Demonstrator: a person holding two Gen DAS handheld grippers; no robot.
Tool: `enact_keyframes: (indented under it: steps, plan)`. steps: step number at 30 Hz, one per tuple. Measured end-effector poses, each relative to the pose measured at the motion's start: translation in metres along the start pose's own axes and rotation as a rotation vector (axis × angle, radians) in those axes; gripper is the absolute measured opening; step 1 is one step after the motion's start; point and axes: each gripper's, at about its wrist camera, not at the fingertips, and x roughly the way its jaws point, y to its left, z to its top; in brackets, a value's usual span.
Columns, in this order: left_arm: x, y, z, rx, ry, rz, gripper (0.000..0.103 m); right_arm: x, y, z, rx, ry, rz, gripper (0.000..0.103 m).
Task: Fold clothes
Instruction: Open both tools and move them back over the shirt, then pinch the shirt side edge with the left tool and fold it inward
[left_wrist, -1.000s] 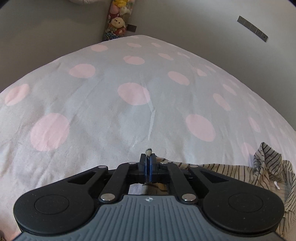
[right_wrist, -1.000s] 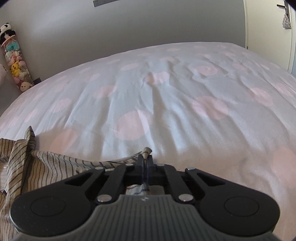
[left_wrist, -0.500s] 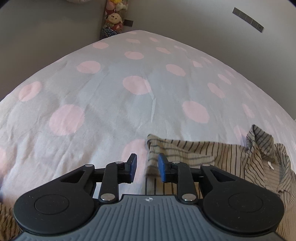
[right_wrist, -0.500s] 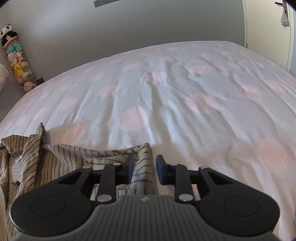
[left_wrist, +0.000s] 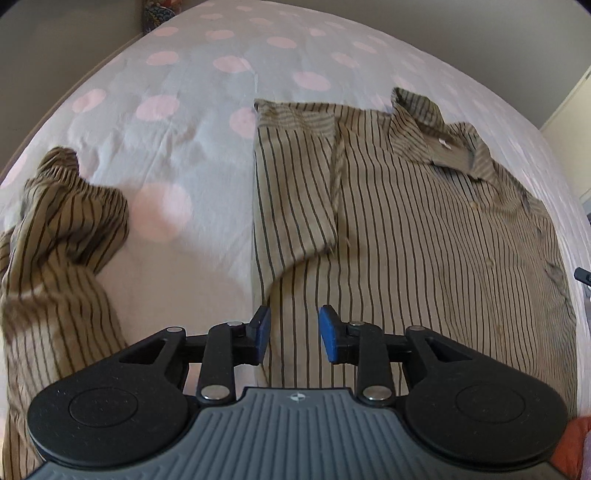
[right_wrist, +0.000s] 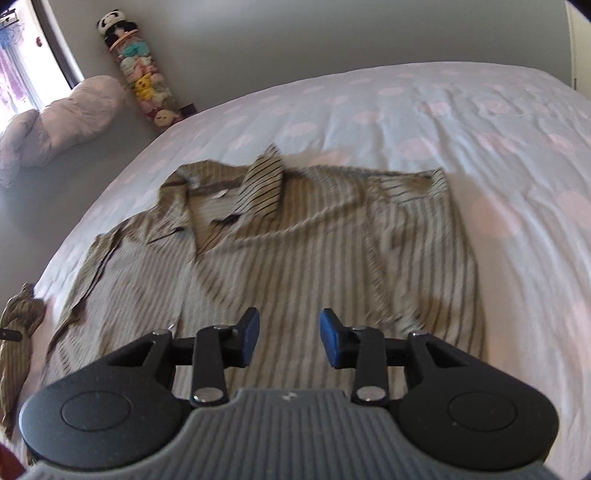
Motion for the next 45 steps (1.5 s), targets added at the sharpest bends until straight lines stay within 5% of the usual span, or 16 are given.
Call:
enact_keyframes:
  steps: [10,14,20,28,30,45]
  plan:
    - [-0.039,-0.001,-0.073,-0.055,0.073,0.024,0.031,-0.021,0.141,-0.109,-0.106,0.122,0.259,0.040]
    - [-0.029,0.003,-0.086,-0.094,0.157,0.050,0.040,-0.025,0.186,-0.143,-0.128,0.154,0.317,0.040]
    - [0.016,0.018,-0.099,-0.174,0.362,0.087,0.039,-0.036,0.208,-0.177,-0.100,0.177,0.338,0.043]
    - [0.049,0.008,-0.098,-0.108,0.469,0.125,0.019,-0.051,0.197,-0.192,-0.071,0.188,0.311,0.047]
    - [0.051,-0.006,-0.097,-0.052,0.460,0.141,0.005,-0.051,0.193,-0.193,-0.065,0.194,0.303,0.048]
    - [0.003,-0.099,-0.084,-0.064,0.109,-0.216,0.001,-0.059,0.189,-0.184,-0.103,0.195,0.202,0.052]
